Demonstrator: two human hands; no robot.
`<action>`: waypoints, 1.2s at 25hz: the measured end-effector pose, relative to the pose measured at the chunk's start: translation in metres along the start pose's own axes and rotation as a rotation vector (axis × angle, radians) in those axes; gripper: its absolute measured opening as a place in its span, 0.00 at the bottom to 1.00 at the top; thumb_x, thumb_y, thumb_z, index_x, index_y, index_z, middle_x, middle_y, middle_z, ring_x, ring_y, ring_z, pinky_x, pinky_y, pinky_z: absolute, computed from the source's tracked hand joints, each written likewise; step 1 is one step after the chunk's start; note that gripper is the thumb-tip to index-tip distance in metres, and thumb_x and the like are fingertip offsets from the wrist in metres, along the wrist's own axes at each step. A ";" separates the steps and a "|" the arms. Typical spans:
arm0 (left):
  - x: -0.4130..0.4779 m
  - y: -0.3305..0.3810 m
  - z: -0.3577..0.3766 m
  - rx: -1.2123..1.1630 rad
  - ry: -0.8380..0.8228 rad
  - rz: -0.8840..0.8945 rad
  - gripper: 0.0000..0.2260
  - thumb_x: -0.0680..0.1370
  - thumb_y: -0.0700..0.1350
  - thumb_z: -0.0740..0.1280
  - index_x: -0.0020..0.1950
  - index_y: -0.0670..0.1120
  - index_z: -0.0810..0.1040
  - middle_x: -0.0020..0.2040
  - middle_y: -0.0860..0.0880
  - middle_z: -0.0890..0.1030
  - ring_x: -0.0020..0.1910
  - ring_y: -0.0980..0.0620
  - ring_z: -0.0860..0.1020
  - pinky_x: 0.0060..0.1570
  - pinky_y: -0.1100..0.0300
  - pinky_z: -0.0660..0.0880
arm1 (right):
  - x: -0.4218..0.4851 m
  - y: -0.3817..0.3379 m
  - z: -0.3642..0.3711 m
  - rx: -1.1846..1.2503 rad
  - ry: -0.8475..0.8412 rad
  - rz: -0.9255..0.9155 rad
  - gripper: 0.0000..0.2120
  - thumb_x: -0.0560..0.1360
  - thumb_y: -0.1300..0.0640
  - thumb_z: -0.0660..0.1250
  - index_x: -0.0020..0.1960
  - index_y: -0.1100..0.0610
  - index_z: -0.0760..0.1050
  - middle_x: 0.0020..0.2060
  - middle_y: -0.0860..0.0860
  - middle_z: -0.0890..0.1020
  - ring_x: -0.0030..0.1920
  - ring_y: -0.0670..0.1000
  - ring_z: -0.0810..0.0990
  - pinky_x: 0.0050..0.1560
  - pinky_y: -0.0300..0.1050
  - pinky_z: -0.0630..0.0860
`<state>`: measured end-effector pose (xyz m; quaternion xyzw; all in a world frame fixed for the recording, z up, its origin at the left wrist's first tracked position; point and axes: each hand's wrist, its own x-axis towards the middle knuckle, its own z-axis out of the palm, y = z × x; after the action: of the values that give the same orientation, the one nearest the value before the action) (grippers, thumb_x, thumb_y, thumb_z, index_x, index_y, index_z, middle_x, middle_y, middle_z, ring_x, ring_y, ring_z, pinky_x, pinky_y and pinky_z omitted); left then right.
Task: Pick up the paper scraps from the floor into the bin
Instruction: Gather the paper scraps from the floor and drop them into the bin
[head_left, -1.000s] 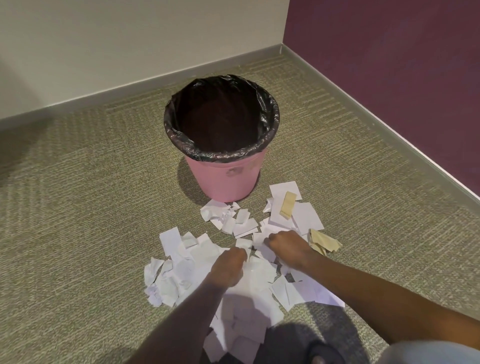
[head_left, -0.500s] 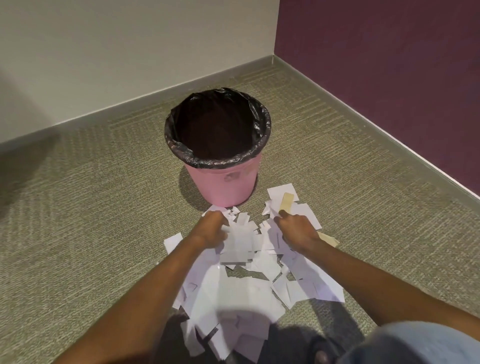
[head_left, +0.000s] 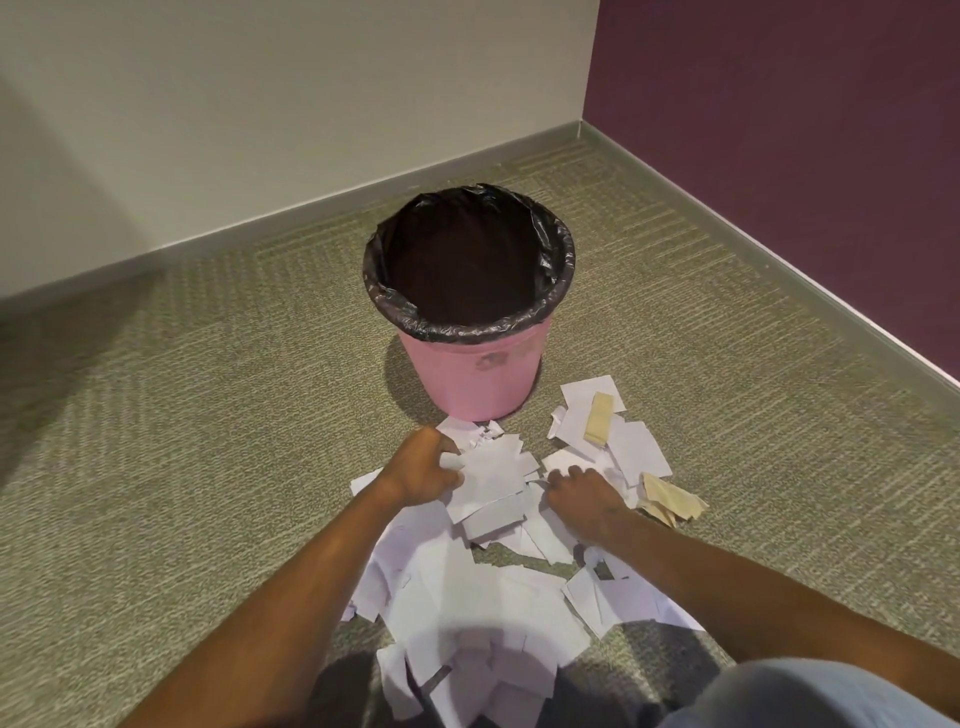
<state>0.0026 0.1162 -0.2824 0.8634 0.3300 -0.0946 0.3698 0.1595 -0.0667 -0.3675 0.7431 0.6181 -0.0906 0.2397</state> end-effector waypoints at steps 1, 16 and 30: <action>-0.002 0.000 -0.001 -0.020 -0.006 -0.009 0.04 0.71 0.37 0.72 0.38 0.37 0.81 0.33 0.42 0.84 0.26 0.57 0.76 0.26 0.73 0.66 | -0.002 0.000 -0.003 0.016 0.010 -0.003 0.15 0.75 0.67 0.63 0.61 0.60 0.75 0.54 0.57 0.76 0.52 0.58 0.78 0.47 0.52 0.75; -0.036 0.061 -0.155 -0.371 0.229 0.162 0.05 0.71 0.38 0.75 0.45 0.42 0.84 0.45 0.41 0.84 0.42 0.45 0.82 0.44 0.50 0.79 | -0.084 0.036 -0.232 0.303 -0.018 -0.186 0.23 0.72 0.70 0.63 0.29 0.52 0.56 0.26 0.52 0.63 0.28 0.53 0.62 0.30 0.45 0.60; 0.052 0.103 -0.187 -0.536 0.519 -0.021 0.15 0.70 0.35 0.75 0.55 0.39 0.78 0.51 0.40 0.80 0.43 0.47 0.78 0.42 0.55 0.77 | 0.024 0.107 -0.301 0.786 0.578 0.404 0.07 0.73 0.70 0.67 0.49 0.63 0.80 0.47 0.56 0.82 0.46 0.56 0.81 0.49 0.54 0.82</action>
<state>0.0929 0.2210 -0.1116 0.7276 0.4348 0.2135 0.4858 0.2194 0.0822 -0.0903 0.8761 0.4226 -0.0590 -0.2244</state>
